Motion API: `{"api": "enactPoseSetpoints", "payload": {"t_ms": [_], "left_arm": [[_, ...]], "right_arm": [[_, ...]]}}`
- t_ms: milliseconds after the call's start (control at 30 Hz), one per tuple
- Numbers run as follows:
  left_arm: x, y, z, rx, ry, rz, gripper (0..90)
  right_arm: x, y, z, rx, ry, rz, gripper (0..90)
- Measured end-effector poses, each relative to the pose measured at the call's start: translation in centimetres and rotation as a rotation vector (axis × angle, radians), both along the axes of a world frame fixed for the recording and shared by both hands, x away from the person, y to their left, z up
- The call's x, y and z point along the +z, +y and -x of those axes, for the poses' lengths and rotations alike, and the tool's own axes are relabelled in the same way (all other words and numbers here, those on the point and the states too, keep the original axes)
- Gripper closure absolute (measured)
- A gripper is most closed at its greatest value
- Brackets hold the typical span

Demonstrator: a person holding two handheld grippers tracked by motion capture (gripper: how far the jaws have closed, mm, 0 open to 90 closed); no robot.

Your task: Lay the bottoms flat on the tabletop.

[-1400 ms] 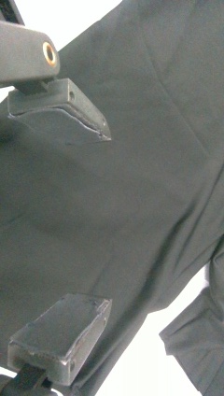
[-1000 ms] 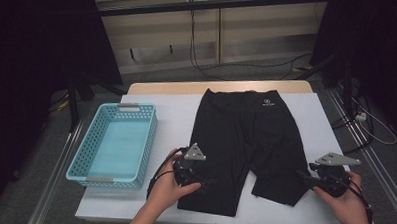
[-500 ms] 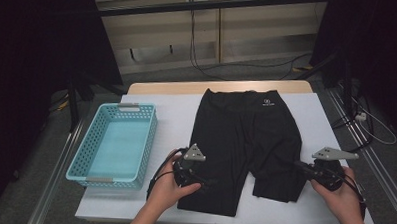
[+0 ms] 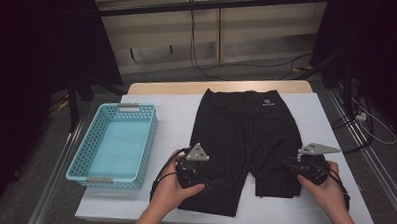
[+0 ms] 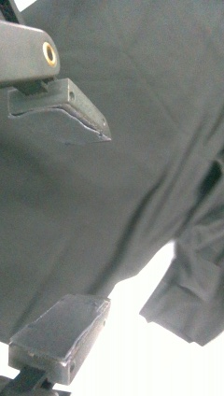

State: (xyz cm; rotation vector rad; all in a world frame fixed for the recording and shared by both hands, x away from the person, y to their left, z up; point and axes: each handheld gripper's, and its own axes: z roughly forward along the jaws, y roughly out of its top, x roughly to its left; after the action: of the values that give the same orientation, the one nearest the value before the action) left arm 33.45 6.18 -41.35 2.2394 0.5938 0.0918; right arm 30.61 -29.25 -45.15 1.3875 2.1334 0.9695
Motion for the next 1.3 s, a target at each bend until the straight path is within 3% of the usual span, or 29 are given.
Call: {"api": "enactPoseSetpoints", "payload": {"t_ms": [33, 133, 233, 300, 400, 567, 833, 1067, 1300], "left_arm": [[0.0, 0.0, 0.0, 0.0, 0.0, 0.0, 17.0], [0.2, -1.2, 0.2, -0.022, -0.009, 0.018, 17.1], [-0.3, -3.2, 0.5, -0.058, -0.017, 0.012, 17.9], [-0.6, -4.1, 0.5, -0.087, -0.021, -0.002, 18.6], [-1.0, -5.1, 0.8, -0.122, -0.01, -0.003, 24.3], [-1.6, -7.0, 1.3, -0.196, -0.047, -0.015, 29.7], [-2.4, -10.2, 1.9, -0.264, -0.059, -0.038, 40.0], [-3.9, -11.7, 1.9, -0.274, -0.068, -0.071, 45.8], [-4.1, -12.0, 2.0, -0.275, -0.065, -0.078, 51.7]], "right_arm": [[0.0, 0.0, 0.0, 0.0, 0.0, 0.0, 65.5], [0.3, 0.1, 0.2, -0.033, -0.02, -0.017, 46.4], [1.1, -0.1, 0.7, -0.065, -0.062, -0.042, 33.2], [1.3, -0.3, 0.9, -0.076, -0.071, -0.043, 30.1], [1.5, -0.7, 1.4, -0.086, -0.082, -0.039, 28.2], [1.5, -1.5, 2.2, -0.11, -0.085, -0.036, 26.7], [1.3, -2.6, 3.6, -0.141, -0.077, -0.032, 25.3], [1.0, -3.6, 4.6, -0.164, -0.064, -0.022, 25.2], [1.1, -4.0, 5.2, -0.174, -0.067, -0.018, 25.2]]}}
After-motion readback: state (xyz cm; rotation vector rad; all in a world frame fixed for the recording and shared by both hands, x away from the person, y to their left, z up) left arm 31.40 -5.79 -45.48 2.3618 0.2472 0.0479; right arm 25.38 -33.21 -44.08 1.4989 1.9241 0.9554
